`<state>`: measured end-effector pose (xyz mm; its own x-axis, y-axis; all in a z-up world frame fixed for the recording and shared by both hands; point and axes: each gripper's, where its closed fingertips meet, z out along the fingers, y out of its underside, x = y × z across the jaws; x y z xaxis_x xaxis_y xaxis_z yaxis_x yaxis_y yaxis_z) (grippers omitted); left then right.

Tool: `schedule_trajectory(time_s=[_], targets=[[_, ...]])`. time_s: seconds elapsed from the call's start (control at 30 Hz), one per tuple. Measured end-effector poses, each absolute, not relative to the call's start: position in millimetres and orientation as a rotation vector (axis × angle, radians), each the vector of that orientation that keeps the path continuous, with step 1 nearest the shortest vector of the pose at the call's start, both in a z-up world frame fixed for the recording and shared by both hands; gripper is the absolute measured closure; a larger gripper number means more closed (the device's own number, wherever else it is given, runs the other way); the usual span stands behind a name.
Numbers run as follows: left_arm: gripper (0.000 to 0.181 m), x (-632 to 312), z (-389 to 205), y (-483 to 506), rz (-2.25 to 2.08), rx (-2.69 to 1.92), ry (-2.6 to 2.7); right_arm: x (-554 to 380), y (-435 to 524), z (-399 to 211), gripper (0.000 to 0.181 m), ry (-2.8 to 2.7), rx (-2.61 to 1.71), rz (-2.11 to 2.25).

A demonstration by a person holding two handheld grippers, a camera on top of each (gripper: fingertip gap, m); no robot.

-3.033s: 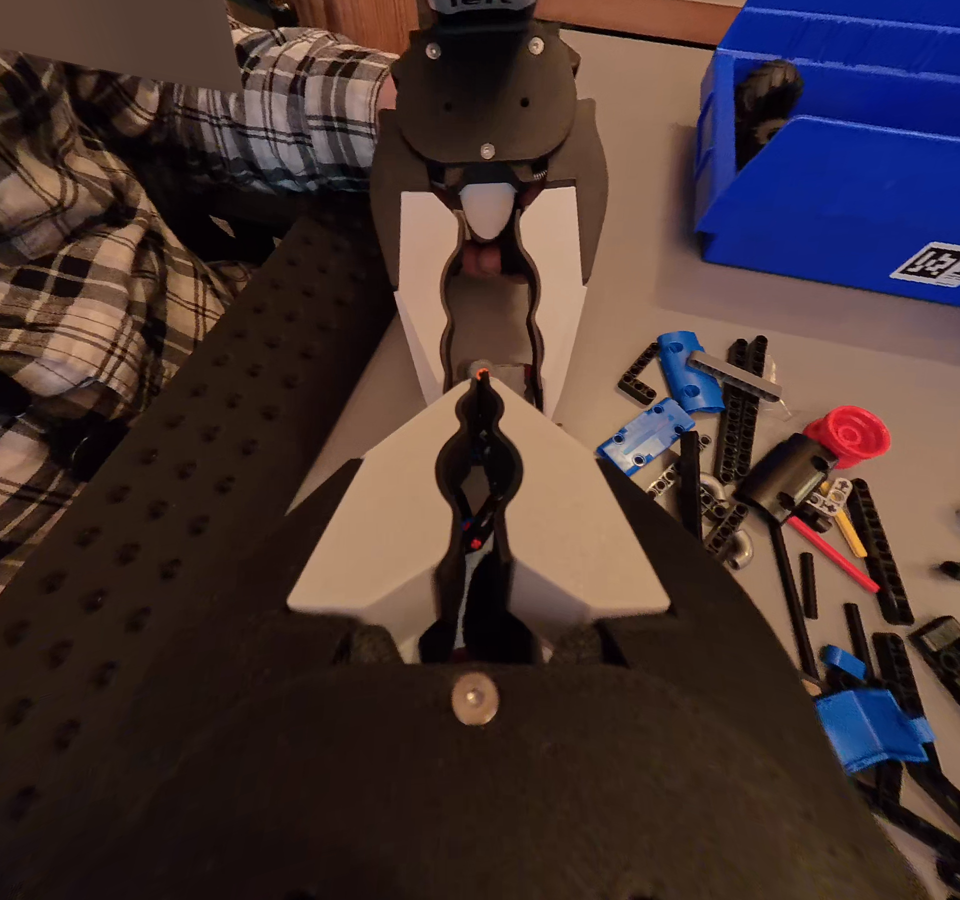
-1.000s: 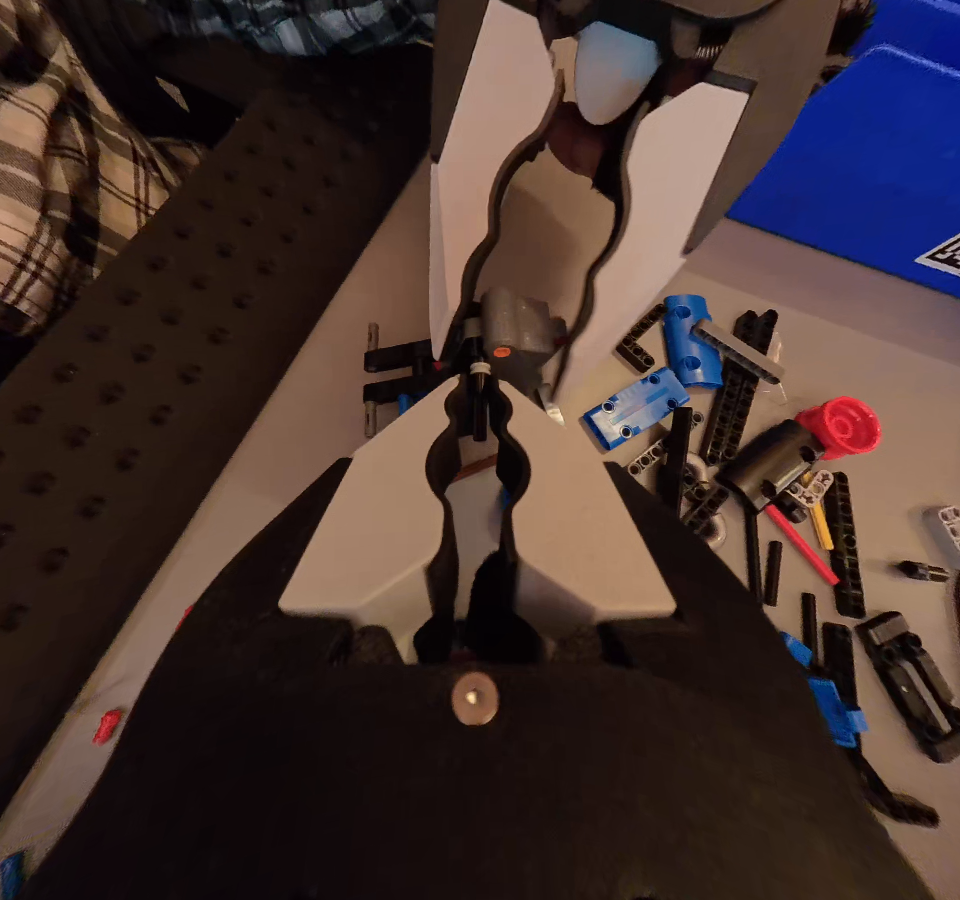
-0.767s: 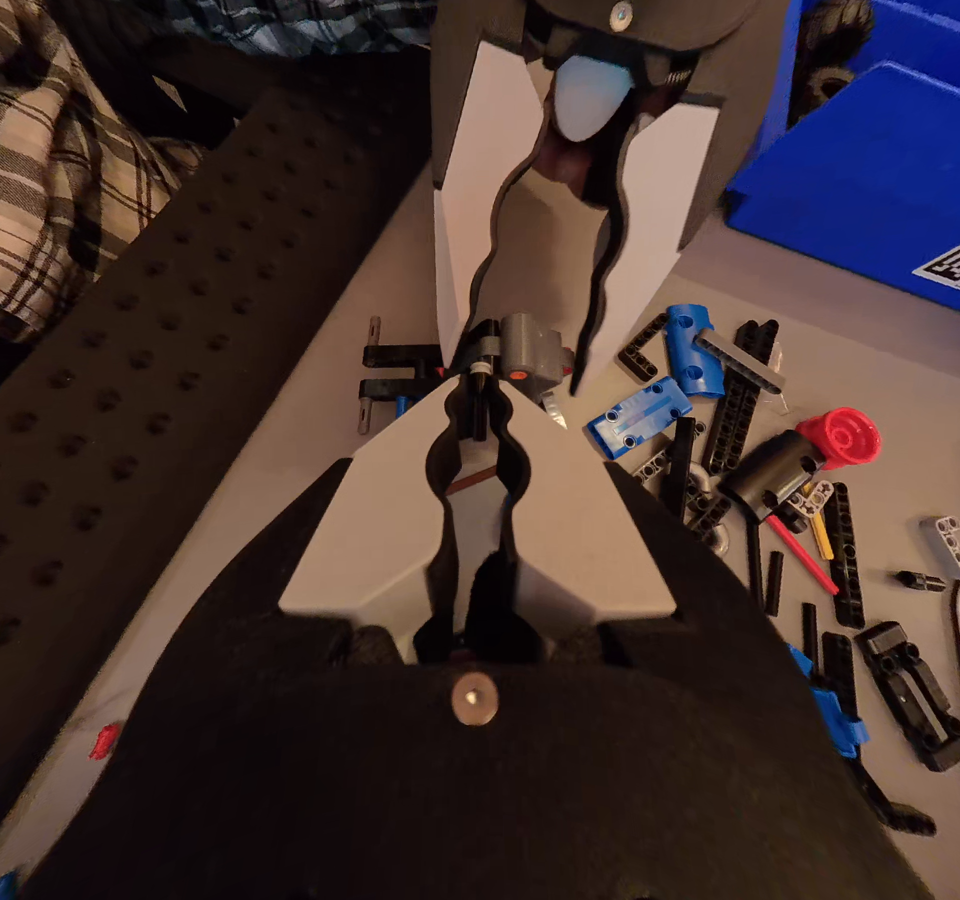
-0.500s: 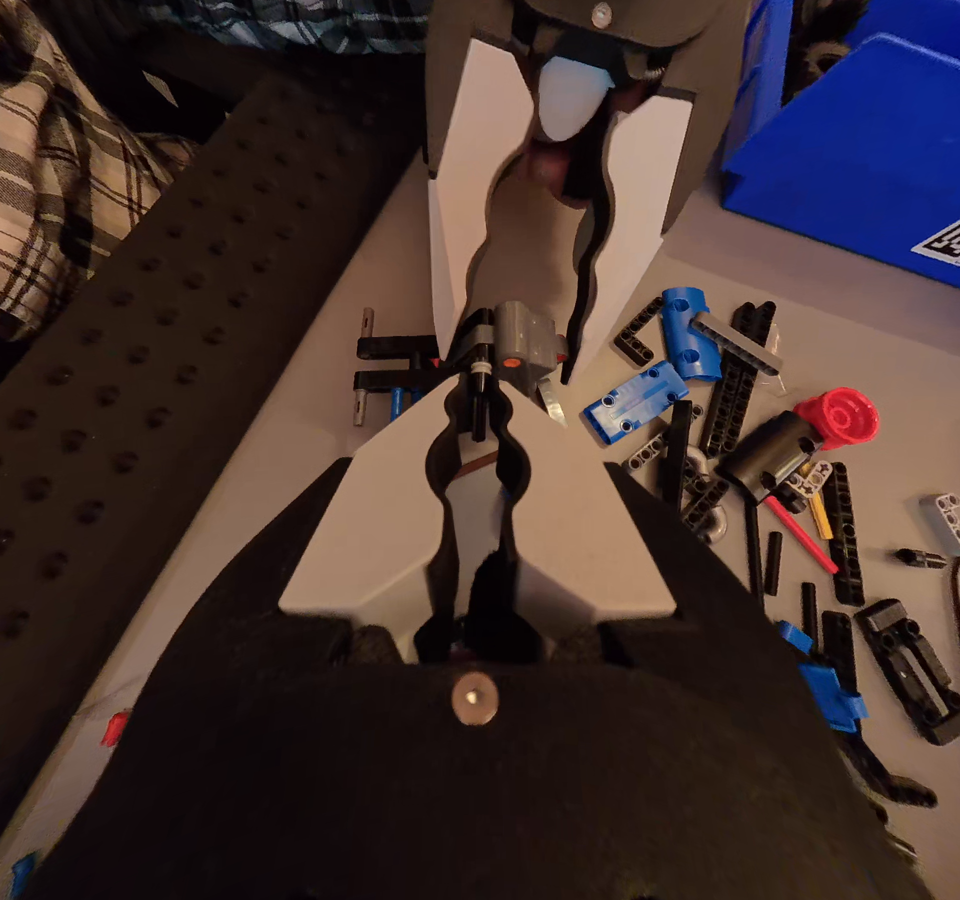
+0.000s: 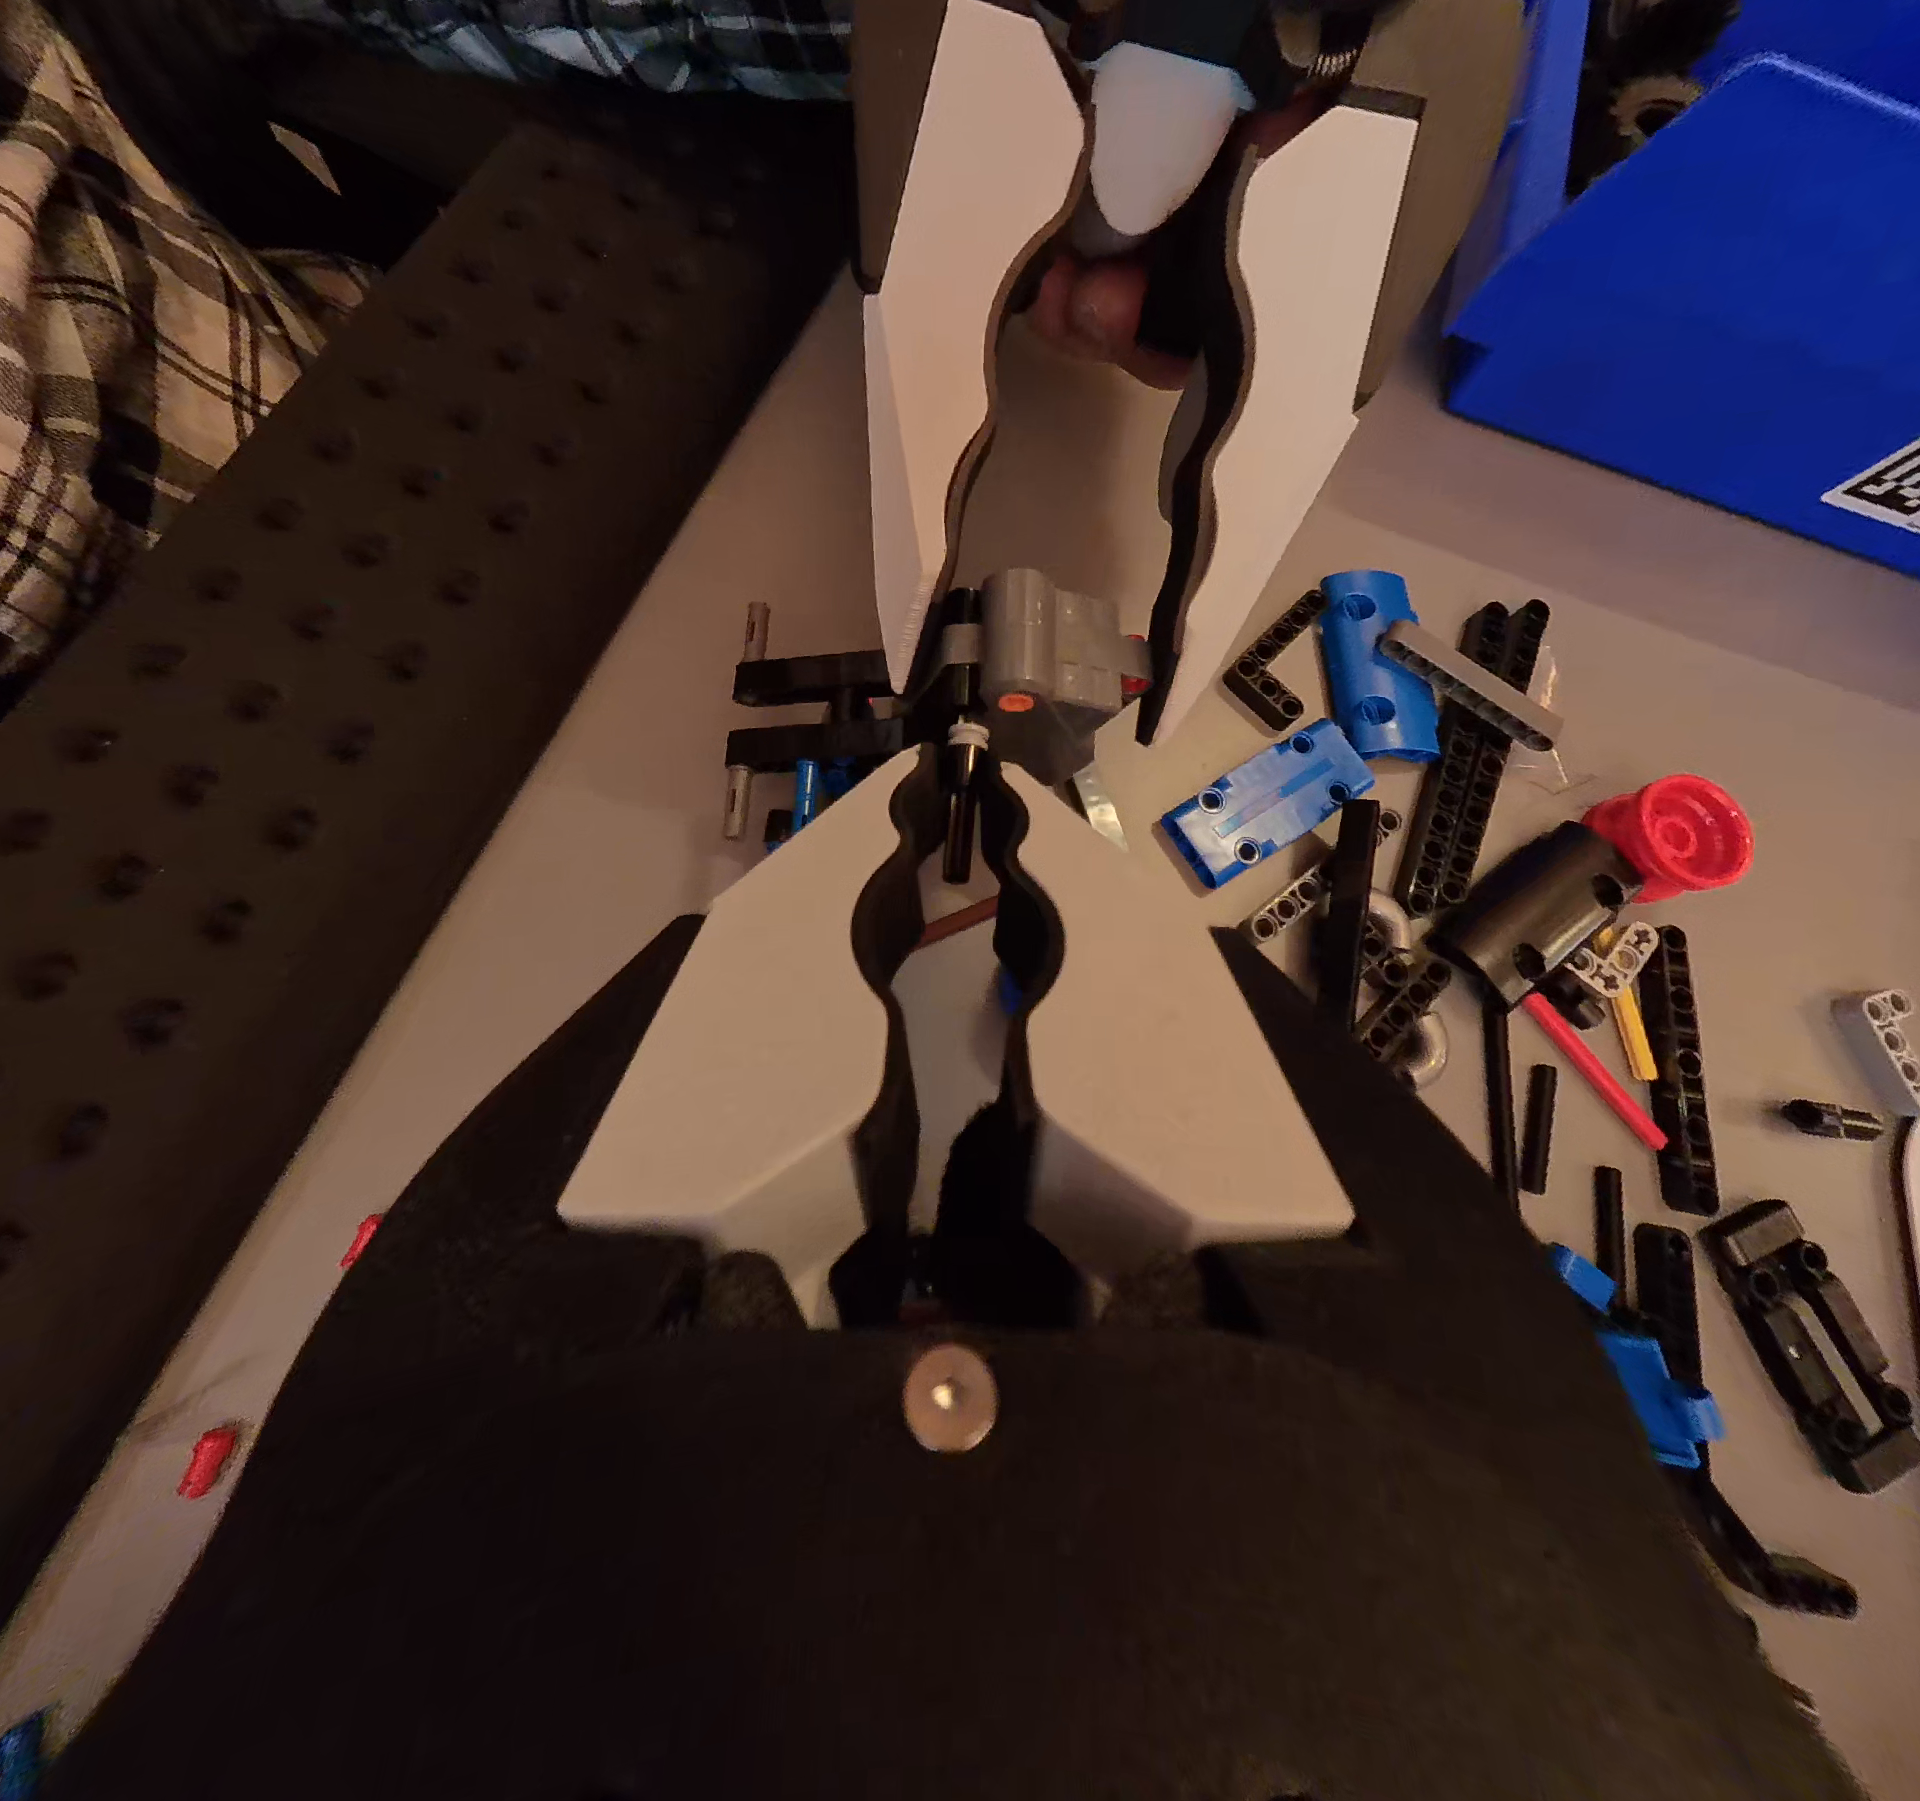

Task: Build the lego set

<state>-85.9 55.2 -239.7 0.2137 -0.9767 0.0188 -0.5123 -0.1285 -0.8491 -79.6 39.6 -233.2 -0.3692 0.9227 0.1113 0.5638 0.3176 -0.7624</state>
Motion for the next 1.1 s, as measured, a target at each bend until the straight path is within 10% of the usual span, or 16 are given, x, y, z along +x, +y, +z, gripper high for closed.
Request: schedule_trajectory(time_s=[1.1], targets=[[0.141,-79.2,-239.6,55.3,-0.871,-1.764,1.374,-83.3,36.3,-238.0,0.177,-2.121,-1.27,0.741]])
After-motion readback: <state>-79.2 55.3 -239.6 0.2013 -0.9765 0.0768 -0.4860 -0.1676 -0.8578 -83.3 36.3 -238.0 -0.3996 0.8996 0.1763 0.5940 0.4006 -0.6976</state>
